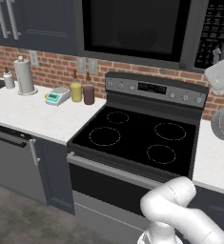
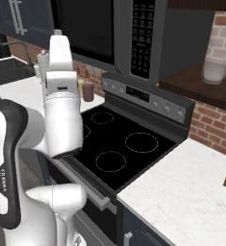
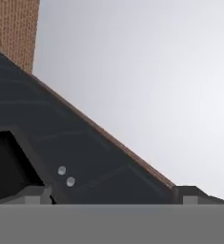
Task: Pick the lemon wedge from the sink and place it in the bowl. Then pick the bowl and place it in the microwave. Then close the microwave door and press the start button.
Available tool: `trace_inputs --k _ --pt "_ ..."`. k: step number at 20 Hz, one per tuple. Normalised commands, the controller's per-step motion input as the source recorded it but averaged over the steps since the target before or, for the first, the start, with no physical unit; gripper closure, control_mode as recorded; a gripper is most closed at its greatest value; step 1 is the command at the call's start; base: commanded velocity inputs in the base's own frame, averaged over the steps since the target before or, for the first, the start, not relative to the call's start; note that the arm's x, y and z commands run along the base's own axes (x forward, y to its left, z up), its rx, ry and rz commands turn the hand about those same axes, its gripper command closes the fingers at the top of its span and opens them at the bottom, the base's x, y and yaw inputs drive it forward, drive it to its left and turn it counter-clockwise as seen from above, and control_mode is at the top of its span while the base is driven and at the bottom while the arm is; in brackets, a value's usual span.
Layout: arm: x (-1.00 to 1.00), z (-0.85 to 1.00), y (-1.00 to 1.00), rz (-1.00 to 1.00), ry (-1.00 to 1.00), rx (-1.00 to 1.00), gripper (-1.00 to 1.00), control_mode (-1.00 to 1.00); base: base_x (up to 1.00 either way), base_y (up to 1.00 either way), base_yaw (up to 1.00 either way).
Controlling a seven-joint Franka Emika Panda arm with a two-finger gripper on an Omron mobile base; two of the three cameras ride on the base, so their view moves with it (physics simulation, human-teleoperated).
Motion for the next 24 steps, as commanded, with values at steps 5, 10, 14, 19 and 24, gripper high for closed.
trace_inputs --k 5,10,14,19,24 --pt "-0.11 0.0 0.03 -0.5 0.14 -0.7 -1.0 -1.0 0.0 0.0 0.0" --pt "-0.03 -0.04 0.0 -0.52 0.37 -0.63 -1.0 -1.0 0.0 0.0 0.0" --pt "0.07 -0.31 0.23 -0.48 0.44 -0.5 -1.0 -1.0 0.0 0.0 0.0" --pt "0.0 -0.36 0.3 -0.39 0.03 -0.03 -1.0 -1.0 0.0 0.0 0.0" --pt "0.02 -0.14 0.16 -0.26 -0.04 0.04 -1.0 -1.0 0.0 0.0 0.0"
